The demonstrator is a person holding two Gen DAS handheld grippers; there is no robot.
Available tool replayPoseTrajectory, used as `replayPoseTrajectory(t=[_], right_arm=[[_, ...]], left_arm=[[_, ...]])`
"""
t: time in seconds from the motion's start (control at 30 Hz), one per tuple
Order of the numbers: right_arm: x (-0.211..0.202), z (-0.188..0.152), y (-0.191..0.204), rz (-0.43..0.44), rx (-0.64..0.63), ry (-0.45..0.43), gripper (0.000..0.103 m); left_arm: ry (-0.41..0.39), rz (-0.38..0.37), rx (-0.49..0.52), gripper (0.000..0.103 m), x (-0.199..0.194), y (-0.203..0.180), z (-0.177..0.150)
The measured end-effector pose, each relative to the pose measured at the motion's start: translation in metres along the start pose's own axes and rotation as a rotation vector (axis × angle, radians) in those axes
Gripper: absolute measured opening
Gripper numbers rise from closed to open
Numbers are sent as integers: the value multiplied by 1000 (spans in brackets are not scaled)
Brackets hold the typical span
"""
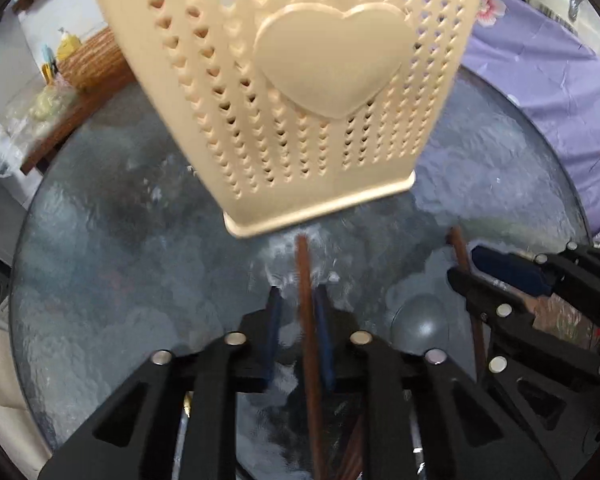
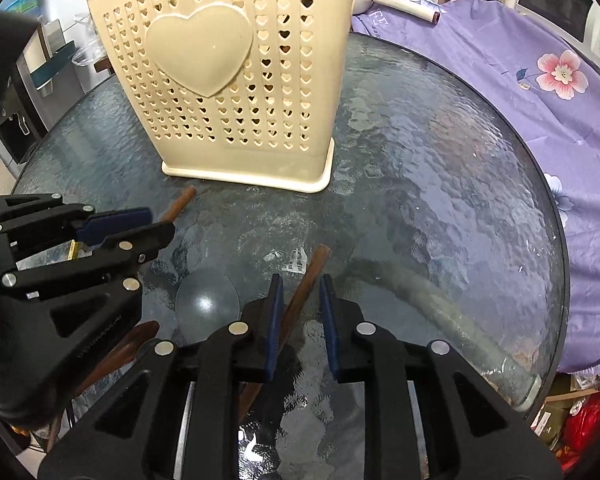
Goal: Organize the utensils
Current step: 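Grasp a wooden chopstick with the left tool while the right tool grasps another wooden chopstick, then lift both chopsticks upright and carry them above the cream holder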
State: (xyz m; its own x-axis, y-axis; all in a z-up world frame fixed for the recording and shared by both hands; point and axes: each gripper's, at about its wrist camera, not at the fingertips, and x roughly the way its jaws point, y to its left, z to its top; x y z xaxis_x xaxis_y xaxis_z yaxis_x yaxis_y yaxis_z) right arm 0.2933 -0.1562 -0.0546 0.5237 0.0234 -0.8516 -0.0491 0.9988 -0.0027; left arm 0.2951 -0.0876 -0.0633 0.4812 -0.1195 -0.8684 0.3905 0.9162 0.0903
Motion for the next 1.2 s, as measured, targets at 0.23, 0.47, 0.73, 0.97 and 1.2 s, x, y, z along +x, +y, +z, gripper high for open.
replayPoseTrajectory(t=[0.23,0.47,0.73,0.97,1.2], right_arm=[[2,2,6,-1,0,-4,15],[0,-1,12,4,-3,-15,10],[0,-3,2,58,37,-30,8],[-12,-1,-14,150,80,-78,8],[-48,7,-29,310,119,-167,8]], left_arm=[[1,0,-8,15,3,-1,3],[-2,-15,-12,7,3,-3,2],[-10,-51,-65,6,-2,9,-4],[-57,-82,-125,6,-23,30,-9],[-150,-109,-181,6,-66,52,-11]])
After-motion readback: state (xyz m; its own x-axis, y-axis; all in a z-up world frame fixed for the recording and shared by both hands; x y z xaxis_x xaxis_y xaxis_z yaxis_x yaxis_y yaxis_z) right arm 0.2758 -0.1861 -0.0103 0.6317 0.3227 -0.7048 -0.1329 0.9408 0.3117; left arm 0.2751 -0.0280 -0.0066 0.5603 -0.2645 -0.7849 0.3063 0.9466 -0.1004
